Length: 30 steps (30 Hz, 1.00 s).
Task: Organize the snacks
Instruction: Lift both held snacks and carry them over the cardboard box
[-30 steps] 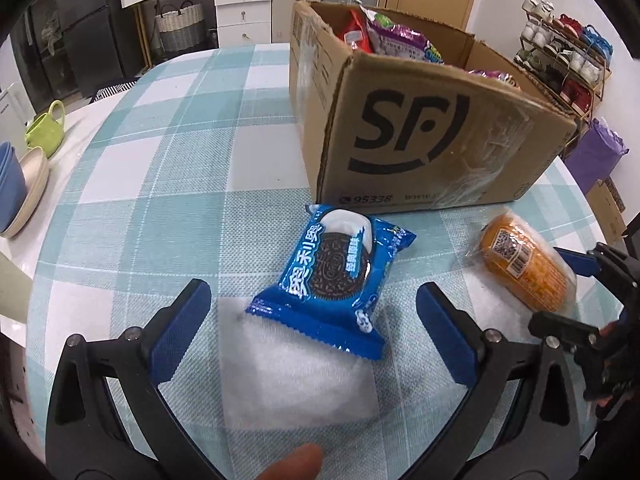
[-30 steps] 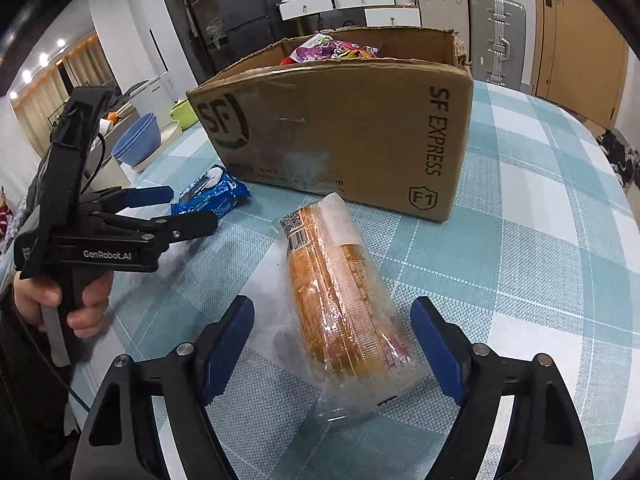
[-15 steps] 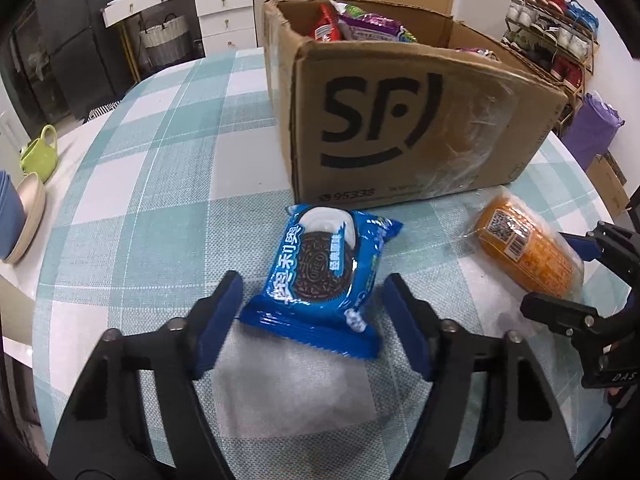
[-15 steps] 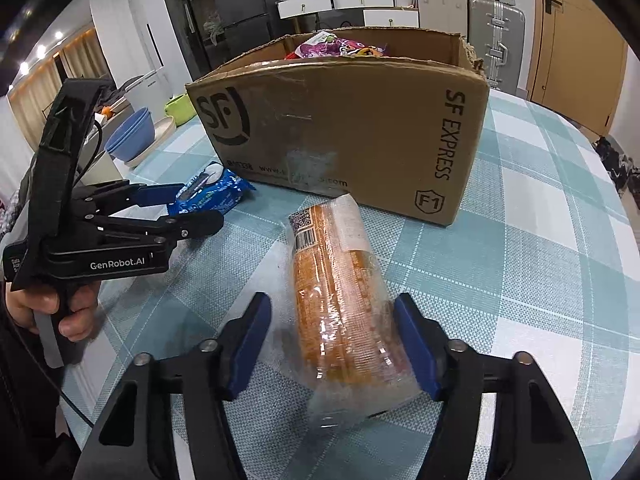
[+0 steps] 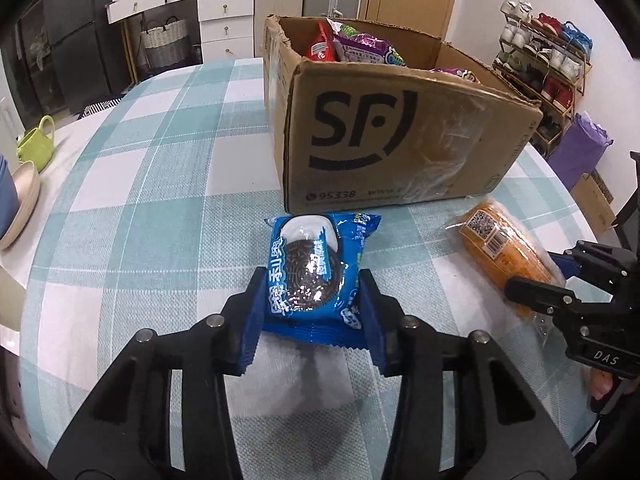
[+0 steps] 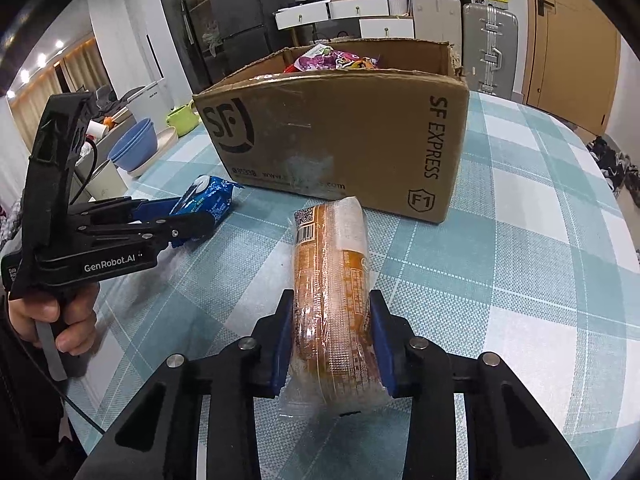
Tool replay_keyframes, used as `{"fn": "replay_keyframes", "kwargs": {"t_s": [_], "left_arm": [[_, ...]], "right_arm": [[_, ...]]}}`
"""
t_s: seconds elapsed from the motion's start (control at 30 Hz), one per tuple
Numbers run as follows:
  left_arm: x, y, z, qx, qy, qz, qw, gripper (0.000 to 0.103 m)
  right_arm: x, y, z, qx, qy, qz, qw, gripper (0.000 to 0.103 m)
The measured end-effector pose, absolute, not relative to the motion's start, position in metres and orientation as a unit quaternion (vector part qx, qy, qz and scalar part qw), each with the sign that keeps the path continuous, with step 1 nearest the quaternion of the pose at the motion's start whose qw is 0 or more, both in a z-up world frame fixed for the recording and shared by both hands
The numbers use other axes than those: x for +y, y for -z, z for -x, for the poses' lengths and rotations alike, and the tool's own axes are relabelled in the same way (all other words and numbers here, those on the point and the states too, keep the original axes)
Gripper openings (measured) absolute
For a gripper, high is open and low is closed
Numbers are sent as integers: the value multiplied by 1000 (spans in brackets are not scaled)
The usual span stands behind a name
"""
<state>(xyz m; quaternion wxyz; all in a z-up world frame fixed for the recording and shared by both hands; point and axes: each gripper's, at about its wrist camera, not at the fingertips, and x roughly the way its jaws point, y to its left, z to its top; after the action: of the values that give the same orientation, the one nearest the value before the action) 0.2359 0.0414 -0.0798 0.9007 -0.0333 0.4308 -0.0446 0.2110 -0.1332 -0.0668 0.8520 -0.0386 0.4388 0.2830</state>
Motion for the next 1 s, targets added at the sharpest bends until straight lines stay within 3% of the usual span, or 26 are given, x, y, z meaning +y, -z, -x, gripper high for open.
{"fn": "replay_keyframes", "kwargs": {"t_s": [1.0], "left_arm": [[32, -6, -195, 348, 59, 49, 934, 40]], "right_arm": [[-166, -18, -195, 337, -269, -18, 902, 35]]}}
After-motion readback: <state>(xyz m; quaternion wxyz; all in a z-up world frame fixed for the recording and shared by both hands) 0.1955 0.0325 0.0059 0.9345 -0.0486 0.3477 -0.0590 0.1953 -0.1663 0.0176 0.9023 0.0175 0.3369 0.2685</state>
